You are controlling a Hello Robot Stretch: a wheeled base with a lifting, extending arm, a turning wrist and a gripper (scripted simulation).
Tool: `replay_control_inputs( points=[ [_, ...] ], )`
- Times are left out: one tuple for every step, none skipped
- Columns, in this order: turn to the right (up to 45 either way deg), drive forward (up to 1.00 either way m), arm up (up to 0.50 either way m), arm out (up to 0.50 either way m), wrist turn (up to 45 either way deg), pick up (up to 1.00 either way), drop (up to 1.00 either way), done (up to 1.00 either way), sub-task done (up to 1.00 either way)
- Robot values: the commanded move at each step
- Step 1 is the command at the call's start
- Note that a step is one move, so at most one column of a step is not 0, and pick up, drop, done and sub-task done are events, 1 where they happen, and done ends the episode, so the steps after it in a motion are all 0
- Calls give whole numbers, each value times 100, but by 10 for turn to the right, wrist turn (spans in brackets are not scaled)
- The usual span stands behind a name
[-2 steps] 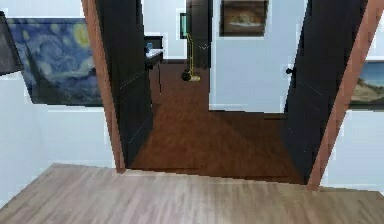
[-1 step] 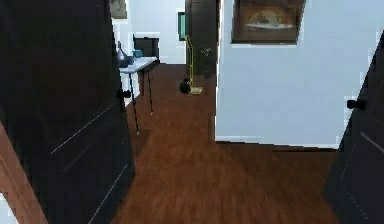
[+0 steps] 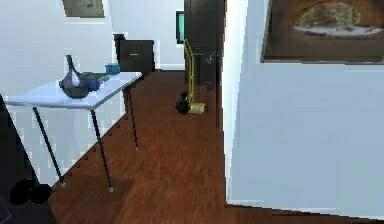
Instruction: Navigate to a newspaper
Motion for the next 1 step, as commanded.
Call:
replay_control_inputs(
  points=[
    [30,0,0,0,0,0,0,0,0]
  ],
)
